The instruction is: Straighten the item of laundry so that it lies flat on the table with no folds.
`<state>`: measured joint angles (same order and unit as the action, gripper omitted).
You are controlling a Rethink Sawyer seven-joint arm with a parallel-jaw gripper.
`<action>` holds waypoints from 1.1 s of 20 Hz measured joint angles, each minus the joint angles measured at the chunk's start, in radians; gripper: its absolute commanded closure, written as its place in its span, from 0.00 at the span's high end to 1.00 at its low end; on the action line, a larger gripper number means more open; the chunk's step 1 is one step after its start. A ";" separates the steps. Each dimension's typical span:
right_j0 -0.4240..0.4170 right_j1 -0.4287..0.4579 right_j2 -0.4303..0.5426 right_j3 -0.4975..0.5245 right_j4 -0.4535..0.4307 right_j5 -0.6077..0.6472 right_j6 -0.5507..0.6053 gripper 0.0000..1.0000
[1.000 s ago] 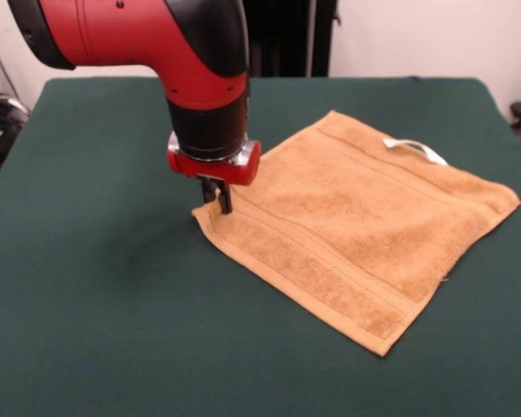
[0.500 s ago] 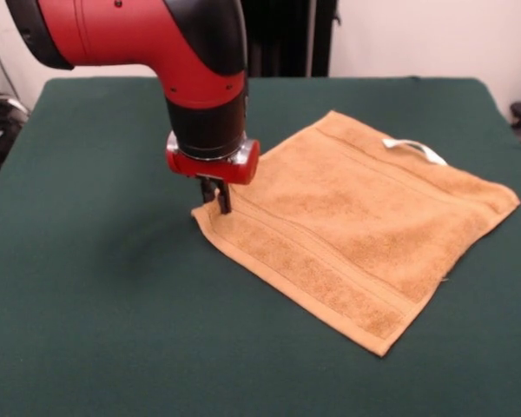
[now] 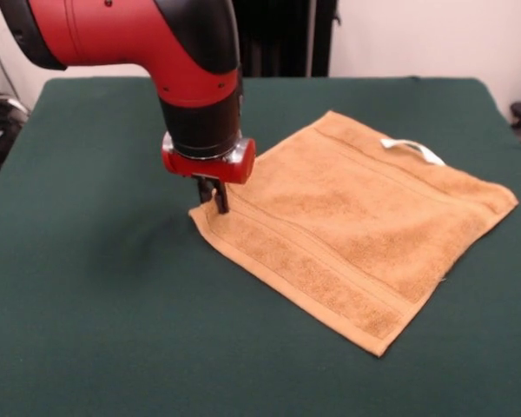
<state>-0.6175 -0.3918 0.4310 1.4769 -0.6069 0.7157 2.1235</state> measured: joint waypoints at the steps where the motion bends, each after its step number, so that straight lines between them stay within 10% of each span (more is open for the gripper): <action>1: -0.003 0.000 0.004 0.000 -0.003 0.002 0.000 0.00; 21: -0.187 -0.006 0.037 -0.009 -0.053 0.019 -0.153 0.00; 22: -0.197 -0.006 0.037 -0.011 -0.057 0.020 -0.176 1.00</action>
<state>-0.8141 -0.3978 0.4677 1.4660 -0.6640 0.7354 1.9470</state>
